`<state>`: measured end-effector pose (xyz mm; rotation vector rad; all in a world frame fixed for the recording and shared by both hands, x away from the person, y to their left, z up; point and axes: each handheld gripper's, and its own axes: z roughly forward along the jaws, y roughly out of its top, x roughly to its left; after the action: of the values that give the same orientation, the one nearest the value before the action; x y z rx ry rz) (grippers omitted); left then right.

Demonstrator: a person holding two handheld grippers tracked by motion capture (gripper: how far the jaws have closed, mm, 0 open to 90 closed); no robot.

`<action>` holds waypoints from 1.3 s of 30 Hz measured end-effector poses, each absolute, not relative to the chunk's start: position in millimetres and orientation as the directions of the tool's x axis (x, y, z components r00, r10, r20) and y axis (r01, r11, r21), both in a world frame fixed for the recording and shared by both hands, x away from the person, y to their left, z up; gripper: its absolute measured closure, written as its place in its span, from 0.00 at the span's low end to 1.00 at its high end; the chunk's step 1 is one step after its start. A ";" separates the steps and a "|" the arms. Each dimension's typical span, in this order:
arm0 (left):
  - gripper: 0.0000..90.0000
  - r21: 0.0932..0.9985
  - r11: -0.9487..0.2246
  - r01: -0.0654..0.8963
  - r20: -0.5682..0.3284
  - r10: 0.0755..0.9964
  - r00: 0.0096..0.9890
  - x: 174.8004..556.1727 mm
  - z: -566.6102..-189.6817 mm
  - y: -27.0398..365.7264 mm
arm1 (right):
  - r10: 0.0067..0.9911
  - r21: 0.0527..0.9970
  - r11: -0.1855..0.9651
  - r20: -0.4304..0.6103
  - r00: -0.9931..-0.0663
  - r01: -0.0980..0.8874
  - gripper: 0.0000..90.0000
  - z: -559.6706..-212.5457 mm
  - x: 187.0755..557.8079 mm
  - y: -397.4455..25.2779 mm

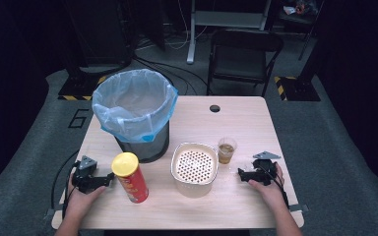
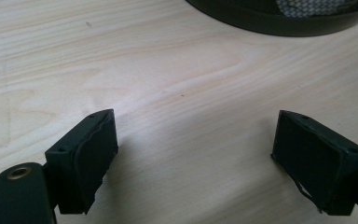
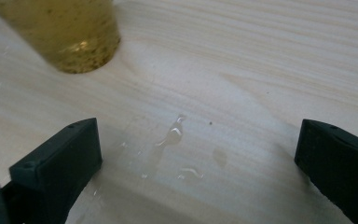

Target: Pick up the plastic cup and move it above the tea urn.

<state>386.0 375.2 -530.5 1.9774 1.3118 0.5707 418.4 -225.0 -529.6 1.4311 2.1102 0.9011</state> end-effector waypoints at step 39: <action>0.17 0.754 -0.224 0.617 -0.014 0.935 0.356 384.8 -531.3 371.7 | 0.871 0.749 0.337 -0.017 -0.492 0.571 0.37 -496.9 390.5 -194.8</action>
<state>384.8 371.7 -531.3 1.9416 1.3478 0.5972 390.5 -194.8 -496.9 1.2675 2.1901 0.9734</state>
